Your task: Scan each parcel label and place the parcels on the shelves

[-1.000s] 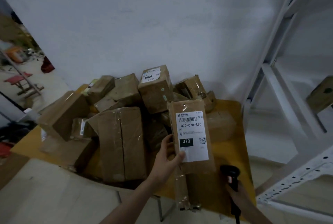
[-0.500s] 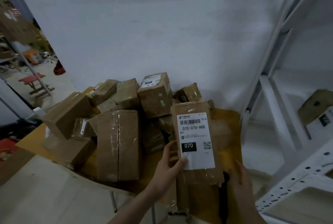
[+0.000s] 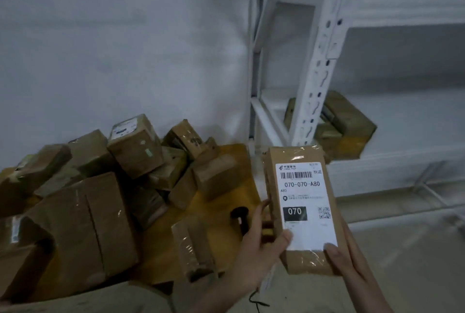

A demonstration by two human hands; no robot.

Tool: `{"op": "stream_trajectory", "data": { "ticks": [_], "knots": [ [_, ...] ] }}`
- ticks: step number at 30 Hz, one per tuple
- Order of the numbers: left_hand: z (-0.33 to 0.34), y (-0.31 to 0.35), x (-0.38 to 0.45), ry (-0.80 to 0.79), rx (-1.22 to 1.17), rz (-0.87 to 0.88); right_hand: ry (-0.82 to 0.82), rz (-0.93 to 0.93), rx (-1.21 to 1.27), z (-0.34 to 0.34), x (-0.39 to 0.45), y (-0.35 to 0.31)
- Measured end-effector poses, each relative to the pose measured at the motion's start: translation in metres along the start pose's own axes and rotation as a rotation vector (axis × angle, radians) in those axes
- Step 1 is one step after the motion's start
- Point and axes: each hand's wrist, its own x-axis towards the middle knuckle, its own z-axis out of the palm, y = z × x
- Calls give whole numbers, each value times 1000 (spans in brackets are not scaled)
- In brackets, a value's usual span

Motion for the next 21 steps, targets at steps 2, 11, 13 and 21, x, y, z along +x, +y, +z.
{"op": "stream_trajectory", "data": {
  "ticks": [2, 11, 13, 21],
  "knots": [
    [31, 3, 1, -90, -16, 6, 117, 3, -8, -28, -16, -1],
    [149, 44, 46, -271, 224, 75, 285, -177, 16, -132, 3, -27],
    [169, 52, 69, -296, 262, 82, 253, -174, 34, -158, 27, -32],
    [212, 77, 168, -256, 397, 132, 144, -84, 77, -232, 155, -61]
  ]
}}
